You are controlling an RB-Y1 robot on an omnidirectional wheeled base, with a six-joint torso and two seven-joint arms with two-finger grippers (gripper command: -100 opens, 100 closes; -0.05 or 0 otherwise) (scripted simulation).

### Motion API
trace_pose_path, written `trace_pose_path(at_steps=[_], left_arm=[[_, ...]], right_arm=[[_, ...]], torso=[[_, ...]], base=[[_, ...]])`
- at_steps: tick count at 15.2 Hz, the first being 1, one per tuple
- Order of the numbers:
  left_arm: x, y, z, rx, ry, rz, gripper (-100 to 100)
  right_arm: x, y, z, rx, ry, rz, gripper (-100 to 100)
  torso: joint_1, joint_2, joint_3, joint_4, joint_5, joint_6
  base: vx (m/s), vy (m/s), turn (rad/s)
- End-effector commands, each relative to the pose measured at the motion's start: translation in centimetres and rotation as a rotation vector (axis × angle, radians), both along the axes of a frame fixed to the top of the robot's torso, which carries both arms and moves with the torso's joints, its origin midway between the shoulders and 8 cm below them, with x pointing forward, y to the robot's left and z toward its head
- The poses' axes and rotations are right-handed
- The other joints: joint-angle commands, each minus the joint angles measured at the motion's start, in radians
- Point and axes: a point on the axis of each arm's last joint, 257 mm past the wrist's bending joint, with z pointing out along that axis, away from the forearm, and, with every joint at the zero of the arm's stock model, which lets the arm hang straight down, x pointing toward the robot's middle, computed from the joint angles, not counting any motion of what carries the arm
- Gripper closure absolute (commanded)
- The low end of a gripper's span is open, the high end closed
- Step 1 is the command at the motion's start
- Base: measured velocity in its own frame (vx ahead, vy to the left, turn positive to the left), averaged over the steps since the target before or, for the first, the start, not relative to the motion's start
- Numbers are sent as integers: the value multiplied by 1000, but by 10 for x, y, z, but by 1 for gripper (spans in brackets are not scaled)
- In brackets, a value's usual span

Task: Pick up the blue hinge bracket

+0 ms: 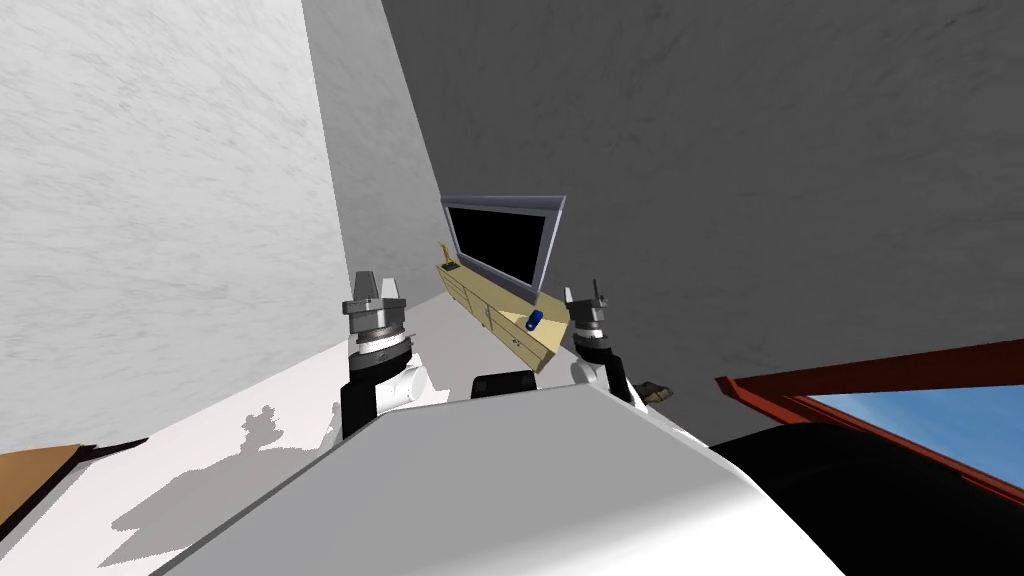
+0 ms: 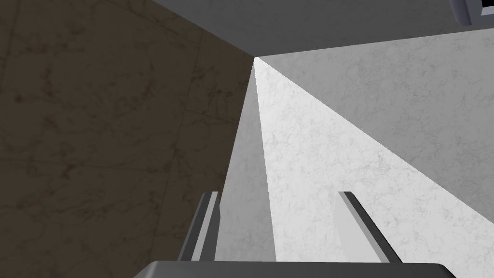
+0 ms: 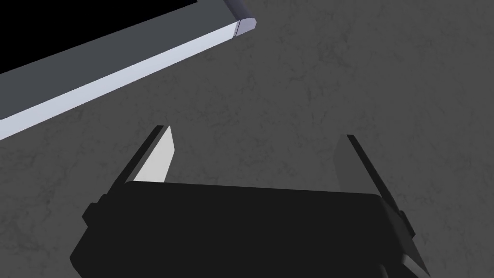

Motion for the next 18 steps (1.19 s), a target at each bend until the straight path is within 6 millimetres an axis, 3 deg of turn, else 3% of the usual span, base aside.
trace_pose_path(at_steps=[1, 7, 8, 11, 12, 15, 16, 18], left_arm=[[0, 0, 0, 0, 0, 0, 0], [0, 0, 0, 0, 0, 0, 0], [0, 0, 0, 0, 0, 0, 0], [0, 0, 0, 0, 0, 0, 0], [0, 0, 0, 0, 0, 0, 0], [0, 0, 0, 0, 0, 0, 0], [0, 0, 0, 0, 0, 0, 0], [0, 0, 0, 0, 0, 0, 0]], right_arm=[[2, -2, -7, 38, 22, 33, -100], [6, -8, -19, 131, 58, 80, -100], [10, -5, -30, 148, 96, 120, -100], [10, -12, -31, 203, 99, 124, -100], [14, -9, -44, 217, 140, 162, -100], [15, -16, -46, 280, 144, 166, -100], [17, -12, -59, 288, 189, 201, -100], [18, -17, -61, 332, 192, 203, -100]], torso=[[0, 0, 0, 0, 0, 0], [0, 0, 0, 0, 0, 0], [0, 1, 0, 0, 0, 0], [0, 0, 0, 0, 0, 0], [0, 0, 0, 0, 0, 0], [0, 0, 0, 0, 0, 0], [0, 0, 0, 0, 0, 0], [0, 0, 0, 0, 0, 0]], base=[[35, 17, 81], [22, 11, 35], [24, 12, 78], [28, 12, 39], [25, 20, 83], [27, 13, 42], [28, 14, 72], [33, 15, 81]])
